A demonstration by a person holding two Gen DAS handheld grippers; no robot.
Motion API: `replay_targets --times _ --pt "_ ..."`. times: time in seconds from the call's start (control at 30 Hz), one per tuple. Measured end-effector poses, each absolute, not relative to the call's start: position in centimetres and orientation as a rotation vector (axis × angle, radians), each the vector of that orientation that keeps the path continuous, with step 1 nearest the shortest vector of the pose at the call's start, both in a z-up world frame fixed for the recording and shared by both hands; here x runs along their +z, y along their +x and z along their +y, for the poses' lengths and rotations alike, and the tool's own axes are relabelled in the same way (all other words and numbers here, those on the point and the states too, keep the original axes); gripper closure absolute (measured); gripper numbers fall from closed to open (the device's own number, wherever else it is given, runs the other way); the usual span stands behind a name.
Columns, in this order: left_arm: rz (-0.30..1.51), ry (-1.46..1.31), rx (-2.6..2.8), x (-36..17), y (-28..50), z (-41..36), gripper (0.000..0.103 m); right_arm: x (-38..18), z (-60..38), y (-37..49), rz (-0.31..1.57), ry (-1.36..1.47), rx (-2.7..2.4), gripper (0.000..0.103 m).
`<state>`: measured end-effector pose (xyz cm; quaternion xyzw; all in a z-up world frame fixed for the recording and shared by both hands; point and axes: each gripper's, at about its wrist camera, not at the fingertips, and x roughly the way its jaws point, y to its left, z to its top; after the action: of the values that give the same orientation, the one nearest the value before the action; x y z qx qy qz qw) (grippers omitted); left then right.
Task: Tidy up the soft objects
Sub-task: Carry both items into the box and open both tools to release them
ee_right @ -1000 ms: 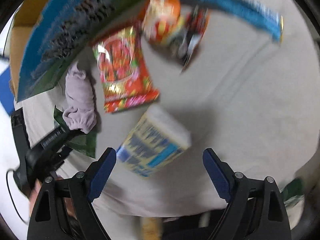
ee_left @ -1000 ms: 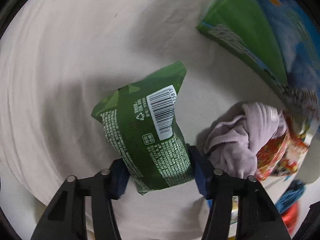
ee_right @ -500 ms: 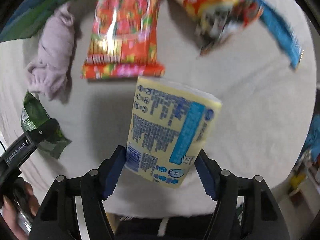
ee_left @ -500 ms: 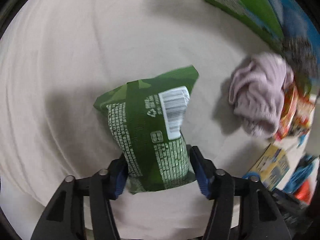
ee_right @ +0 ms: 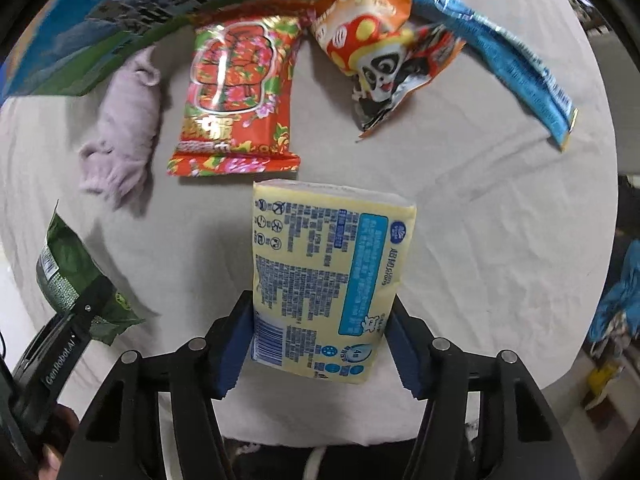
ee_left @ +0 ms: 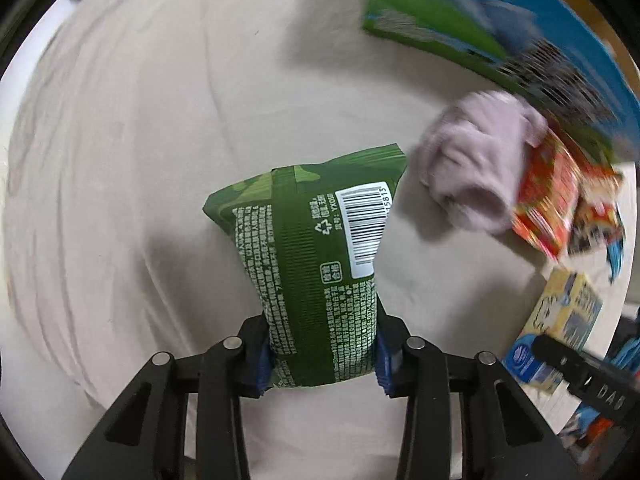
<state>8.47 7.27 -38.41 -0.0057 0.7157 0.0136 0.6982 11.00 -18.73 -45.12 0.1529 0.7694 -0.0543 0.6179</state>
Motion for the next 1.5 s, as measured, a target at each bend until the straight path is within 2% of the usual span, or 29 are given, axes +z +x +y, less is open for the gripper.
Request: replay_targets --times 0.27,0.5,0.57,0.77,0.87,0.93,1.07,1.2,1.23,1.5 --pt "1.455 0.027 -0.117 -29.8 2.5 2.4 0.067 -35.6 -20.9 8.9 1.652 0.316 -0.006 0.039" --pt "1.297 0.08 -0.237 -17.2 8.1 2.1 0.067 -28.9 -21.7 11.5 1.515 0.322 0.027 0.039" --pt "1.263 0.094 -0.256 -15.5 9.6 -0.4 0.067 -26.8 -21.9 12.5 1.473 0.32 0.039 0.039" --pt "1.197 0.101 -0.277 -13.1 13.8 -1.1 0.067 -21.8 -23.2 16.3 1.375 0.273 0.048 0.039" --pt "1.178 0.102 -0.275 -13.4 16.3 -1.4 0.067 -19.9 -23.4 18.6 1.345 0.24 0.041 0.039" --pt "1.182 0.095 -0.272 -15.6 18.6 -3.4 0.067 -19.7 -23.4 20.2 1.331 0.219 0.037 0.039" --pt "1.221 0.07 -0.268 -16.4 23.7 -4.1 0.067 -20.2 -23.6 23.9 1.323 0.165 0.055 0.039" --pt "1.285 0.026 -0.262 -18.2 28.2 -3.9 0.067 -22.6 -23.8 27.6 1.359 0.15 0.065 0.039" --pt "1.312 0.009 -0.261 -19.0 29.5 -3.9 0.067 -24.9 -23.4 30.1 1.374 0.149 0.069 0.039" --pt "1.495 -0.029 -0.279 -25.9 37.7 -5.1 0.067 -32.7 -22.6 36.8 1.5 0.058 0.091 0.039"
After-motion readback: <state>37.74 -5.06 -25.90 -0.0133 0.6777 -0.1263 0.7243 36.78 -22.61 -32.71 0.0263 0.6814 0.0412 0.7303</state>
